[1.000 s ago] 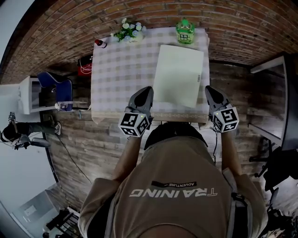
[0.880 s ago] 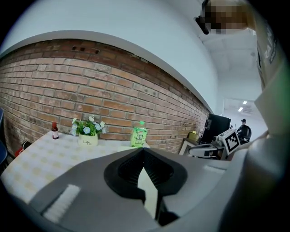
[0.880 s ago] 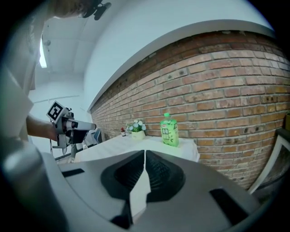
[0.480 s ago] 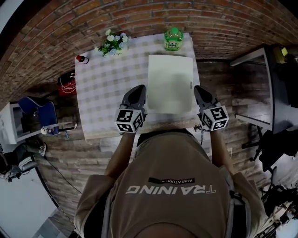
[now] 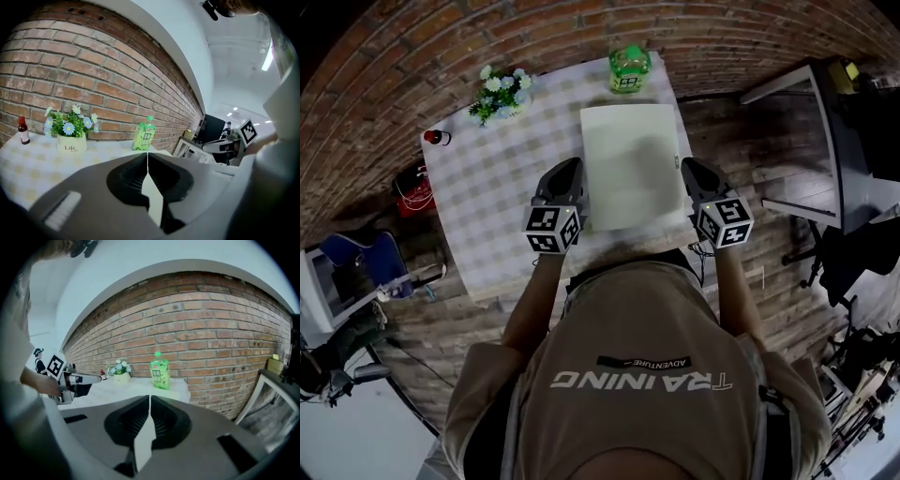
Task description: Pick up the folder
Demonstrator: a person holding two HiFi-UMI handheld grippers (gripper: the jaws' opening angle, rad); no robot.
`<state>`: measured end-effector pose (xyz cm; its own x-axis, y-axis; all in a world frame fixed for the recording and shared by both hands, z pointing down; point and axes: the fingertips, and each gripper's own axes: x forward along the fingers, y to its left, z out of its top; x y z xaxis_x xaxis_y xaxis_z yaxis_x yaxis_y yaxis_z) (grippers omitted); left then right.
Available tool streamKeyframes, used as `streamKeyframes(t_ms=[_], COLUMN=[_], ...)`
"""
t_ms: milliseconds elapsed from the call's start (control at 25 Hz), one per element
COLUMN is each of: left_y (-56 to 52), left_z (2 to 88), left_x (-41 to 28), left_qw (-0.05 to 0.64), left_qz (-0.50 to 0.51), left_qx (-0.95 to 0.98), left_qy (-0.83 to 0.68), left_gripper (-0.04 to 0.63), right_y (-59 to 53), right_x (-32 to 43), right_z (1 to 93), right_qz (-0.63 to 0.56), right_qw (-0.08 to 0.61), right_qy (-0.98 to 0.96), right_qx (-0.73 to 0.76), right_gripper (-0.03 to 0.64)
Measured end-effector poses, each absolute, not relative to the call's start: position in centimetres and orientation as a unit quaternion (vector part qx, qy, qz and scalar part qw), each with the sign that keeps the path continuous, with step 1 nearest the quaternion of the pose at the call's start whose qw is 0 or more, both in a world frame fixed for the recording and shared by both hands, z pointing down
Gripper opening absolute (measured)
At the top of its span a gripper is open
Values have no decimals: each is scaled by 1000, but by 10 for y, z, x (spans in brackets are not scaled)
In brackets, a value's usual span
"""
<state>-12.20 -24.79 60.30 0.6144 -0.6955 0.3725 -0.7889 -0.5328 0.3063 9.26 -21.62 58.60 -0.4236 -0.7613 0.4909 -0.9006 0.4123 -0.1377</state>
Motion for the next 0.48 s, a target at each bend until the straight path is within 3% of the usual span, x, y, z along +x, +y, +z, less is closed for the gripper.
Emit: streamKeyframes(t_ms=[200,320,360,400,480], left_y=[-251,-247,-244,-242,-241], left_z=[627,648,652,656,663], left_x=[-124,-123,-121,-119,-112], left_qw=[273,348,377,403,443], left_qz=[124,126,123,120,119], left_qx=[856,833,825,818,806], left_qy=[-422,-411,-402,-392,-374], left_gripper=[9,85,119,142,178], right_y=[-221,-222,-222,-222,-223], right_x=[108,111,110,109,109], right_z=[611,629,635,642,655], right_qz=[246,290,310,328,355], right_qw=[171,165,161,160,166], right_qy=[-811,-809,-808,-807,-806], right_qx=[503,483,474,464,443], right_gripper=[12,16,48,149,198])
